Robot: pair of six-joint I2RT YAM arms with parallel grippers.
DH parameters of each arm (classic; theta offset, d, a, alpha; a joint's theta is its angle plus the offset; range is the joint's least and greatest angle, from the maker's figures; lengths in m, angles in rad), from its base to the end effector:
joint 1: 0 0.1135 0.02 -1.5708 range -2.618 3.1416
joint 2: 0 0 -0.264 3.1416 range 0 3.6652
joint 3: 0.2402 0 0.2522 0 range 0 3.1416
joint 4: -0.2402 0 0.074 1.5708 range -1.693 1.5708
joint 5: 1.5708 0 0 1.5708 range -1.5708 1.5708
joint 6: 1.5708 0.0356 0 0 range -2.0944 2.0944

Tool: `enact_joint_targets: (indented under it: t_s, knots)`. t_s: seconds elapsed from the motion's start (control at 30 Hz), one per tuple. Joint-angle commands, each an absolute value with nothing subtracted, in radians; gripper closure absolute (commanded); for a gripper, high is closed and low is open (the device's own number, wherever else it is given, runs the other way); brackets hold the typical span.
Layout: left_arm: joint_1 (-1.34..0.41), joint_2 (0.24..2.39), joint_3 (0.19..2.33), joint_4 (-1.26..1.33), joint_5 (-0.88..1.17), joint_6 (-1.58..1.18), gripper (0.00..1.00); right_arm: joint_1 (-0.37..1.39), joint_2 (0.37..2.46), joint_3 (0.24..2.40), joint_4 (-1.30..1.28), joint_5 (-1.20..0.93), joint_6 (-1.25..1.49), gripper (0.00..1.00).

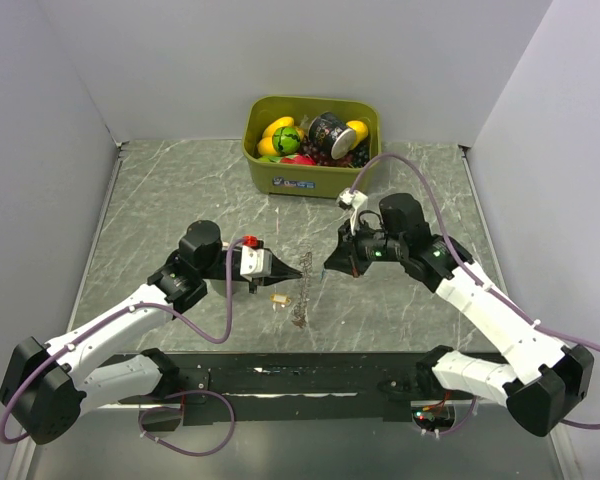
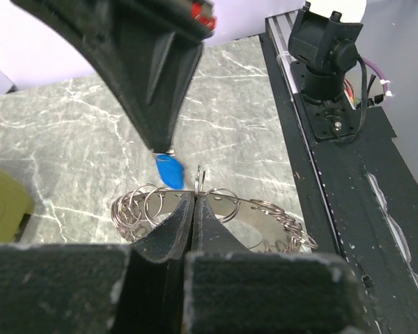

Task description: Put the keys on the keyring

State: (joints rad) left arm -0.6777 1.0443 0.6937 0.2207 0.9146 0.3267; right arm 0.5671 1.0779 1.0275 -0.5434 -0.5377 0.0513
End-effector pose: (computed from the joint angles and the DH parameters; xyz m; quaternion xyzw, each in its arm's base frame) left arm 0.1638 -0.1680 0.3016 0.5799 0.4508 -0.4301 0.5249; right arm 0.1837 0.1386 0.3351 -0.3377 0.7914 0.3611 0.3596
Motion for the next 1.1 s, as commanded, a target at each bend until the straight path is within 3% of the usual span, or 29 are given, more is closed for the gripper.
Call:
enact_joint_targets:
  t_s: [0.0, 0.63, 1.07]
  knots:
    - [-0.676, 1.023, 0.721, 0.311, 0.911, 0.325, 0.99, 0.572, 1.037, 1.029, -0.446, -0.768, -0.034, 1.00]
    - [-0.676, 1.063, 0.729, 0.365, 0.879, 0.287, 0.99, 0.581, 1.061, 1.057, -0.400, -0.923, -0.029, 1.00]
    - [-0.676, 1.061, 0.732, 0.359, 0.911, 0.290, 0.99, 0.583, 1.098, 1.068, -0.373, -0.893, -0.003, 1.00]
